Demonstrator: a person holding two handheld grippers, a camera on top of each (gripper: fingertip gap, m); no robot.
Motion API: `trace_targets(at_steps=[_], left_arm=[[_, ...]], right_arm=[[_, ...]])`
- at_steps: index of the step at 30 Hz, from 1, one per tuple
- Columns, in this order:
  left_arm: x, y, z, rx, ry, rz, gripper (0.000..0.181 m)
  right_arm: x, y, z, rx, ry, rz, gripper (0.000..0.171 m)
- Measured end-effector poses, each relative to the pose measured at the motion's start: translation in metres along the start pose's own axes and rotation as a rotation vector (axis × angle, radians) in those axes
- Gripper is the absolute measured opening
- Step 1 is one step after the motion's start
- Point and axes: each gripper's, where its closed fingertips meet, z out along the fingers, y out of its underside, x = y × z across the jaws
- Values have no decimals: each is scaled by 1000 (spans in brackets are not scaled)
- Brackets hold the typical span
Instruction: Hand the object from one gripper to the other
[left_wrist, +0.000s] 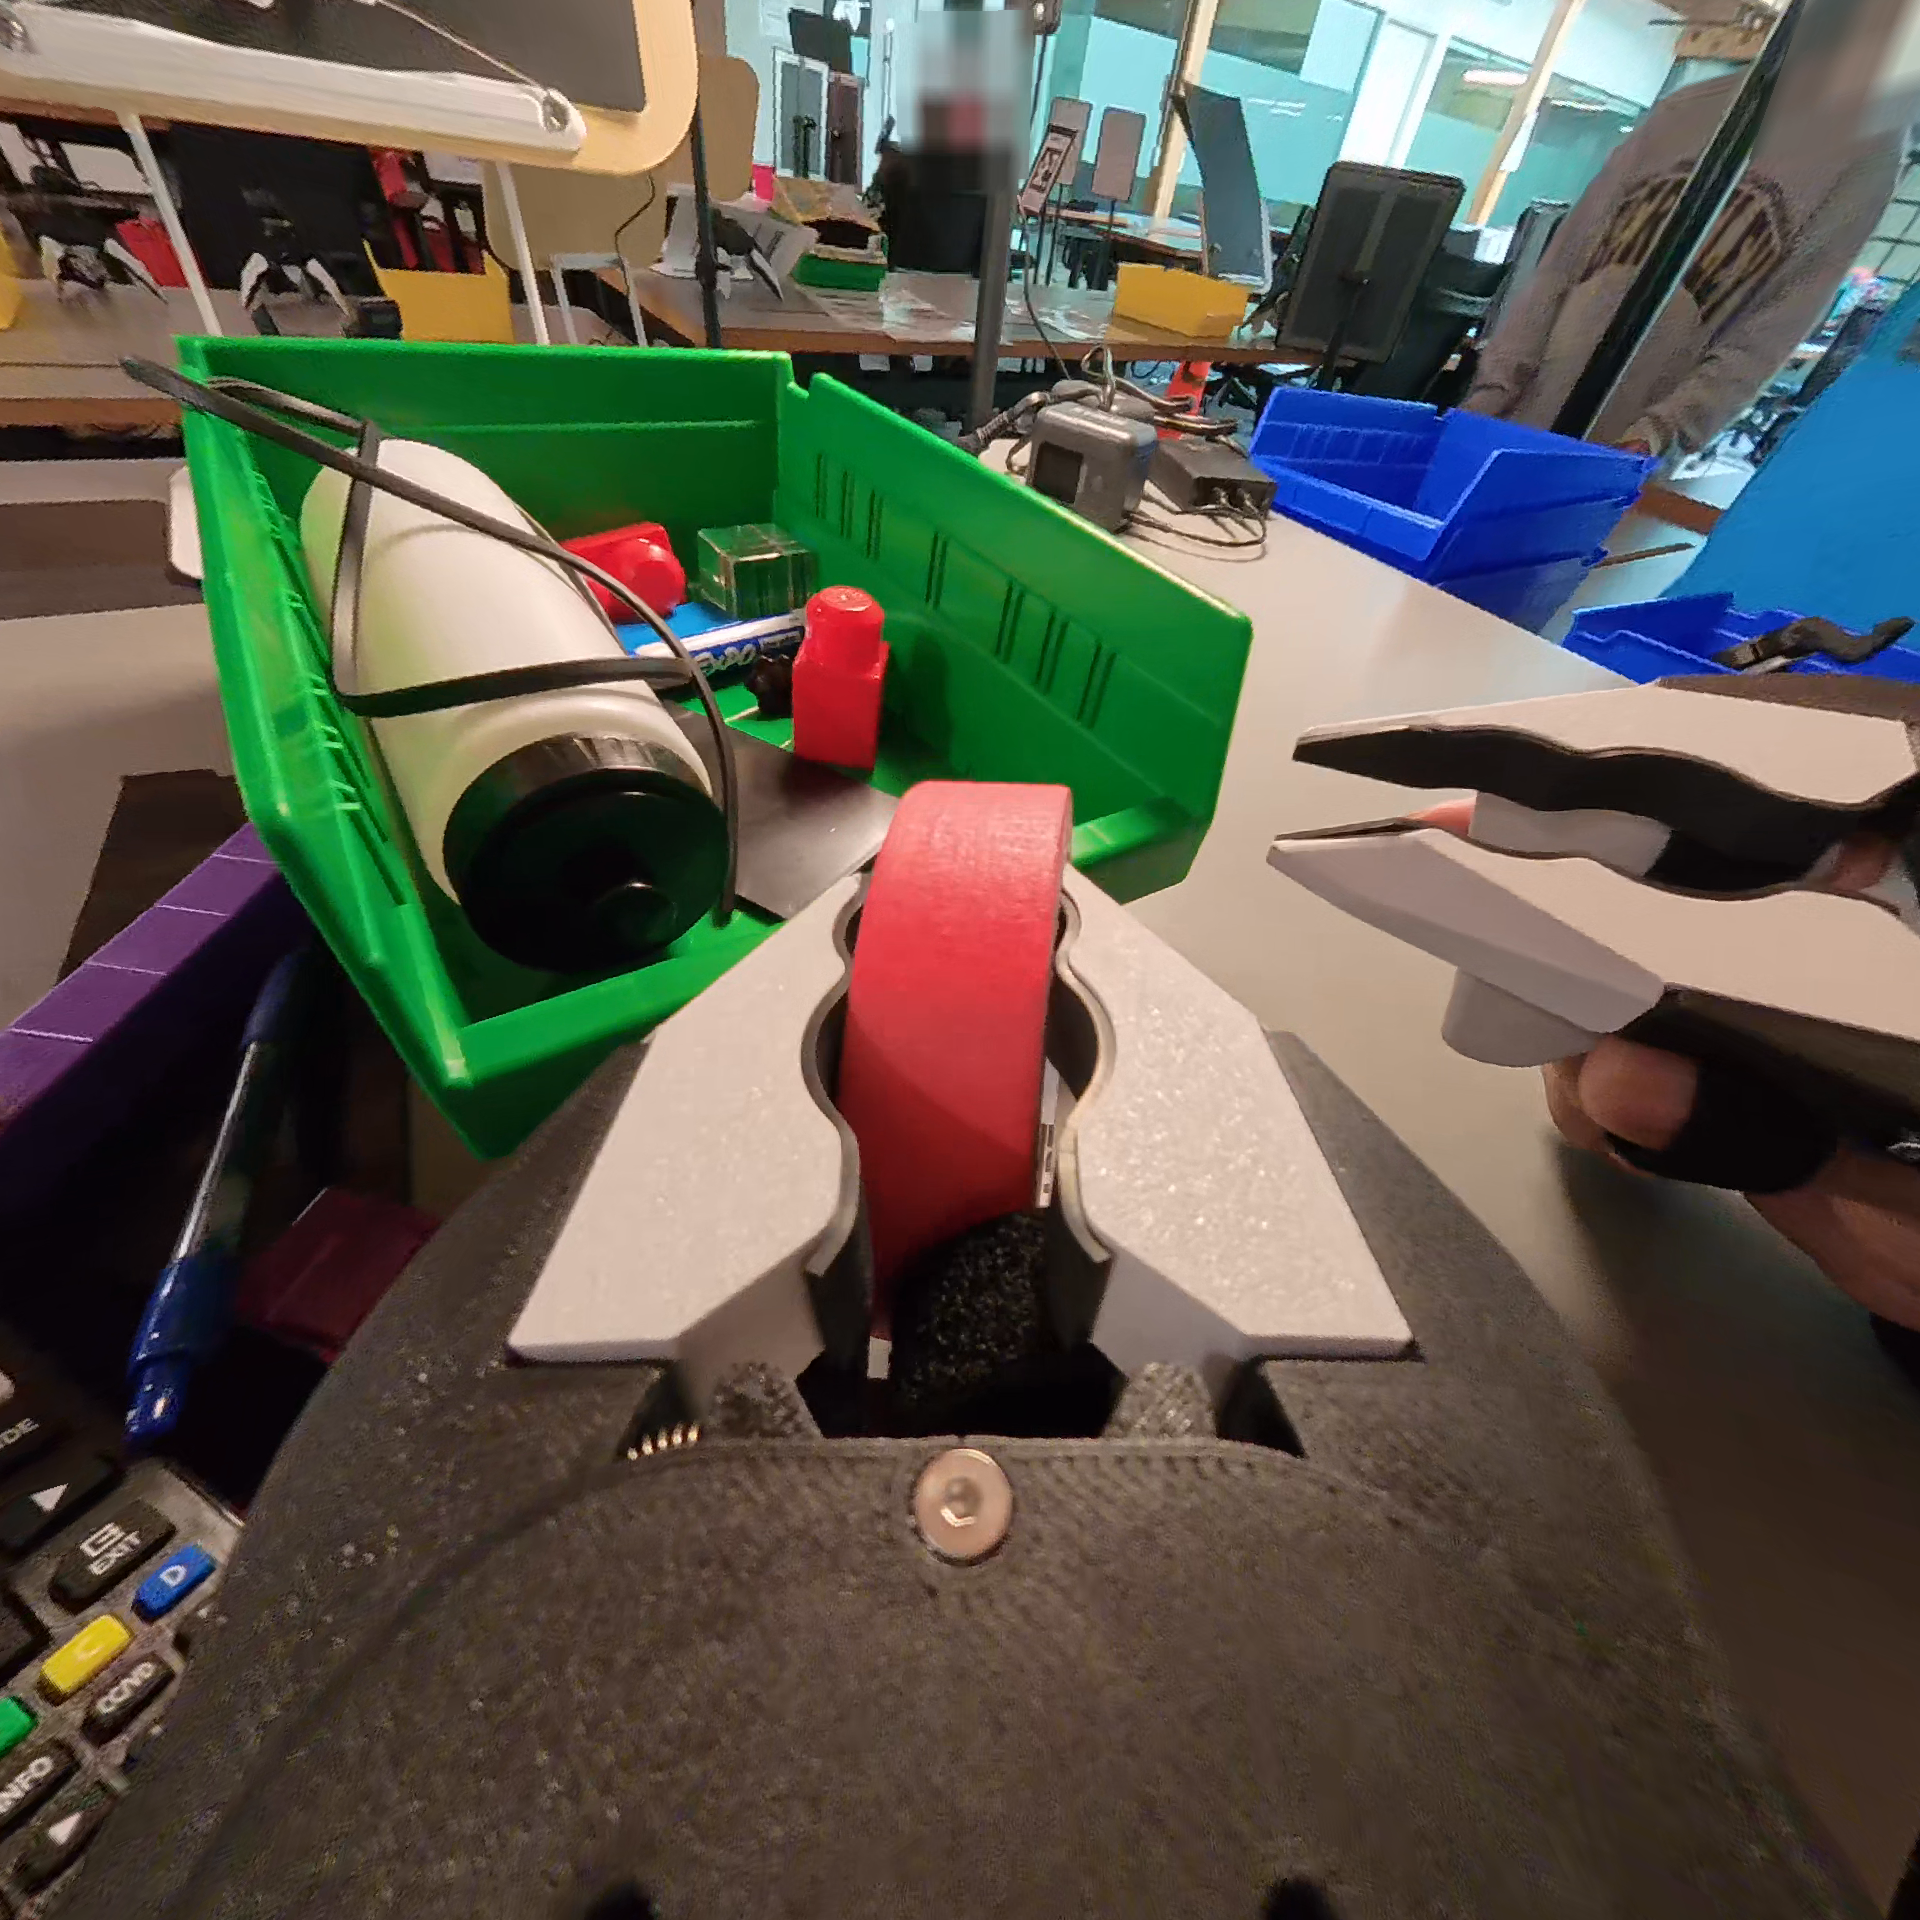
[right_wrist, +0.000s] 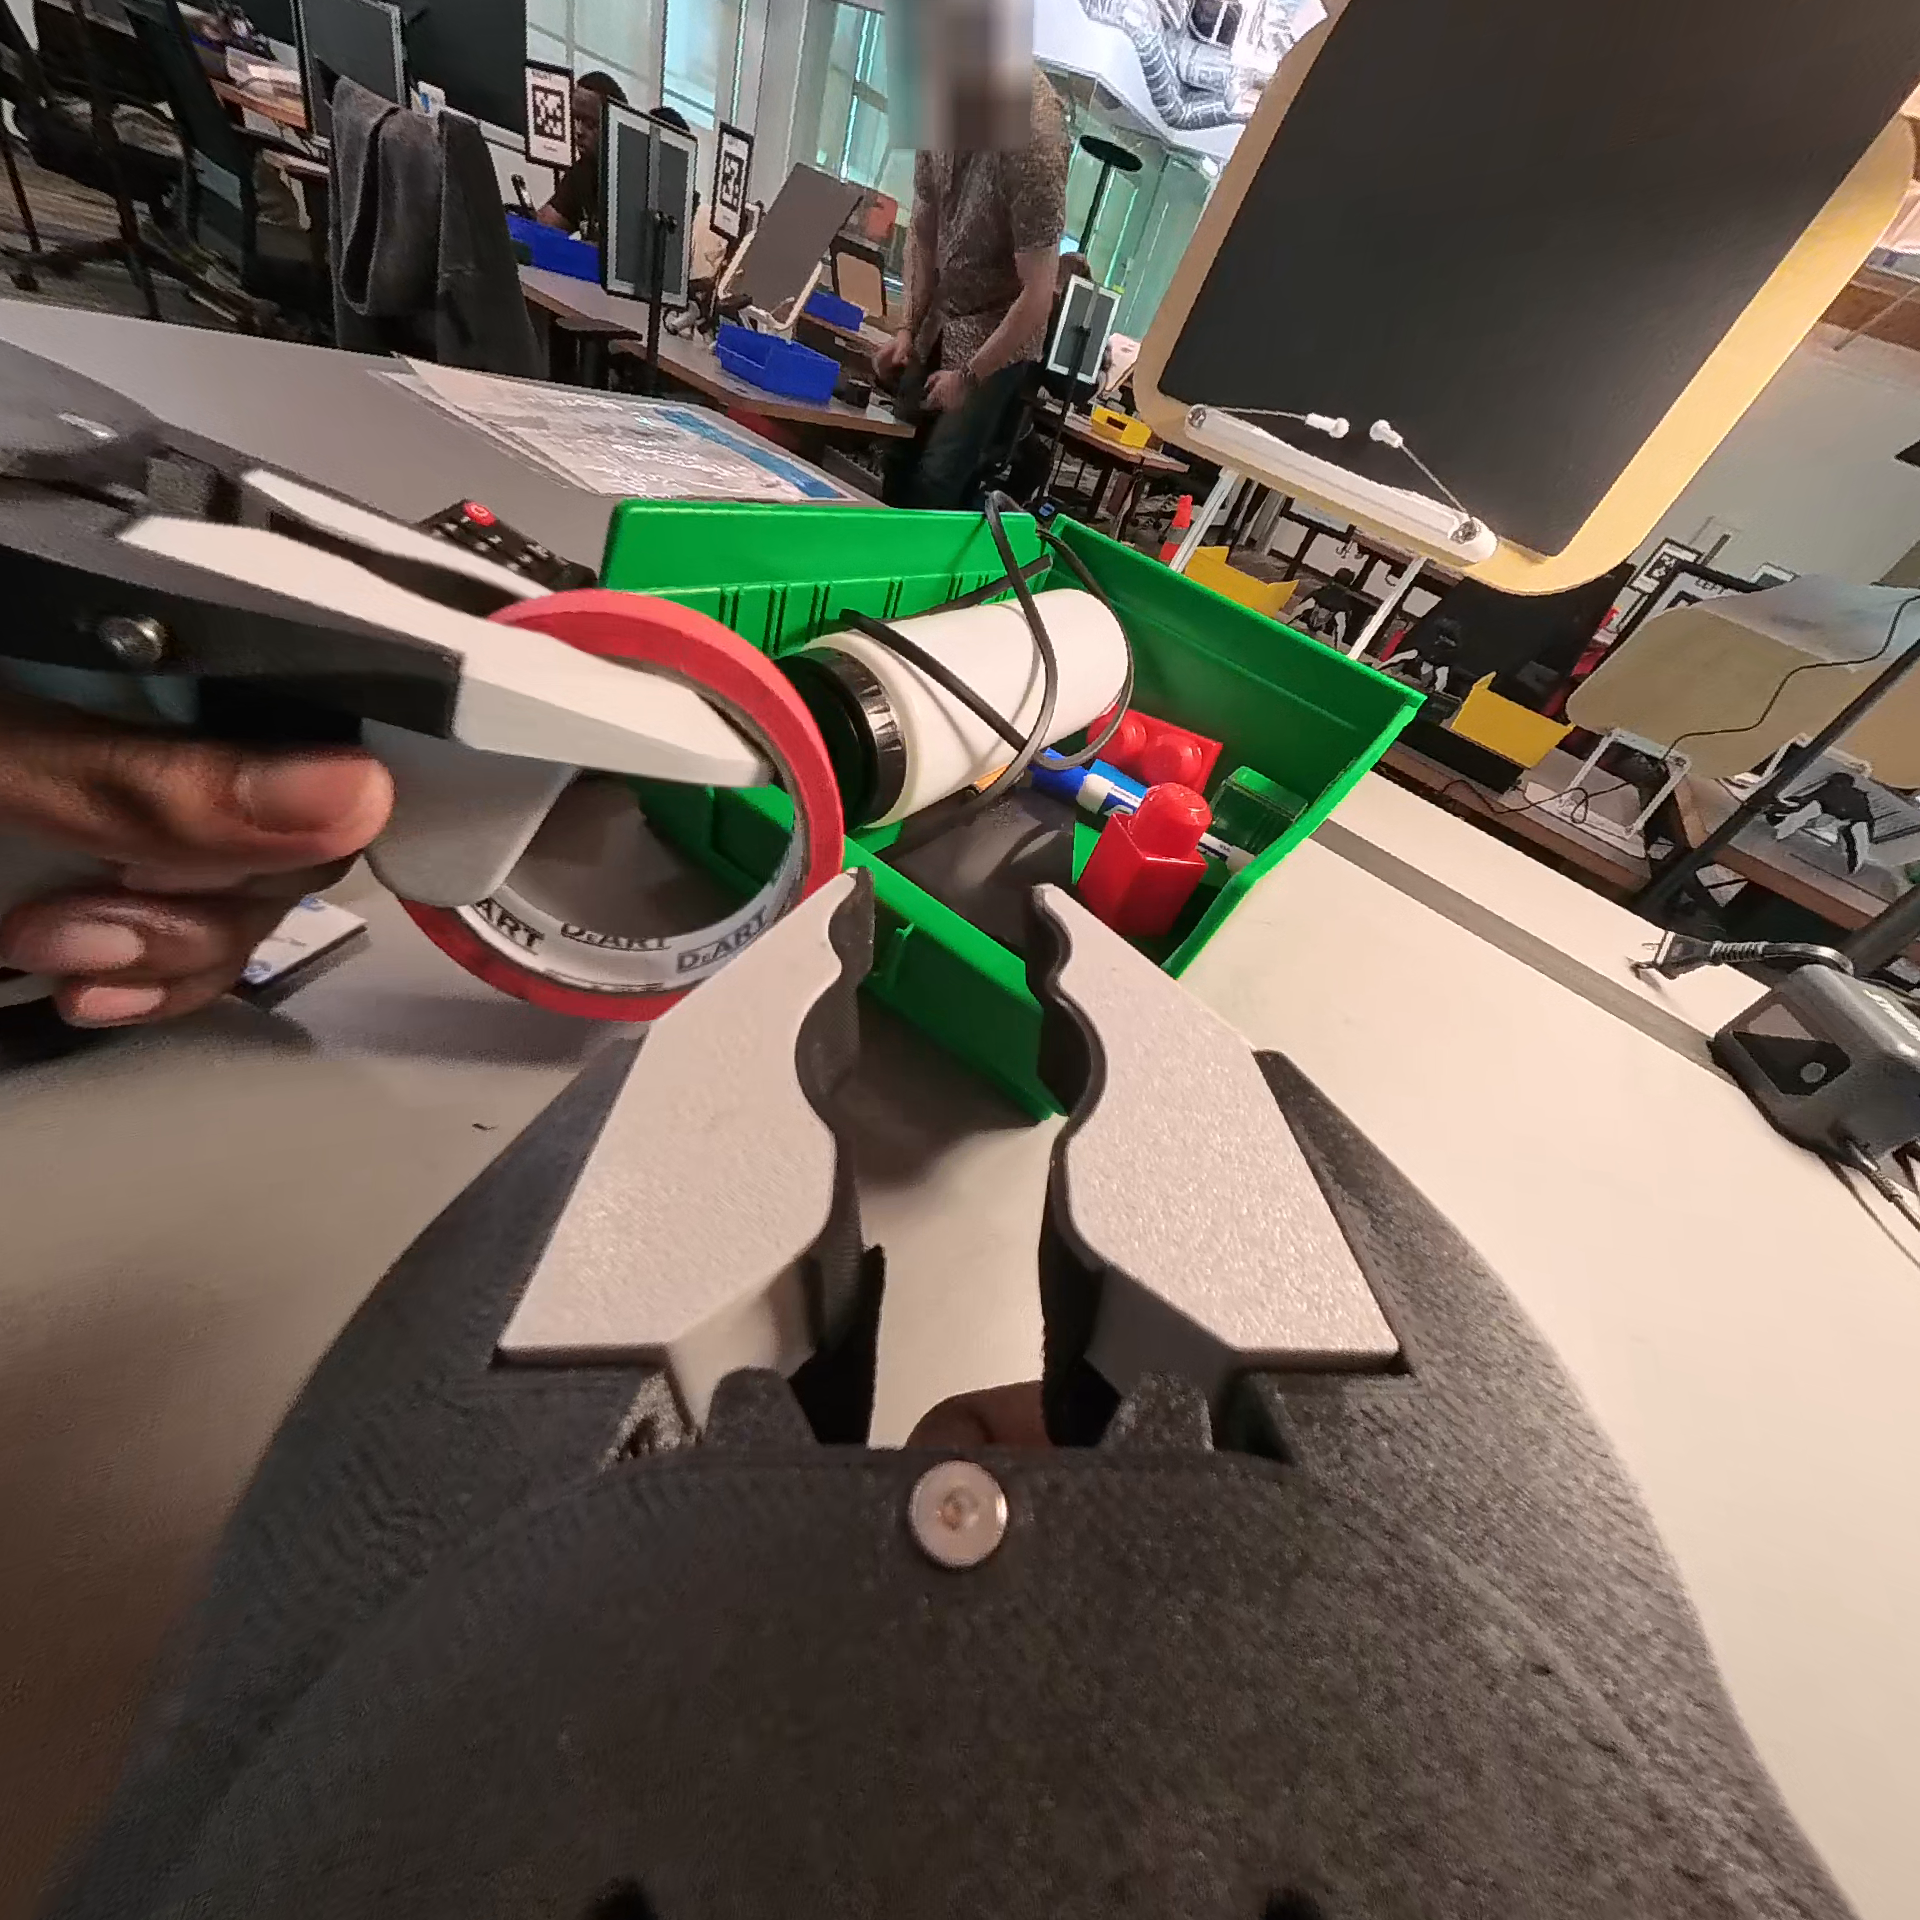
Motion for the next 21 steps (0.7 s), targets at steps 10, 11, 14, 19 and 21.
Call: trace_targets(at_steps=[10,11,14,19,21], left_arm=[[27,-7,-2,34,237,-169,30],[28,-7,-3,36,246,-182,30],[27,-7,-2,35,255,-203,30],[29,-7,-2,31,258,-199,30],[29,-7,-2,30,257,-198,30]], right_arm=[[1,0,1,-4,14,-16,29],[1,0,1,-3,14,-17,29],[2,0,1,-1,16,-16,29],[3,-1,0,5,20,-10,29],[3,-2,0,8,21,-2,29]])
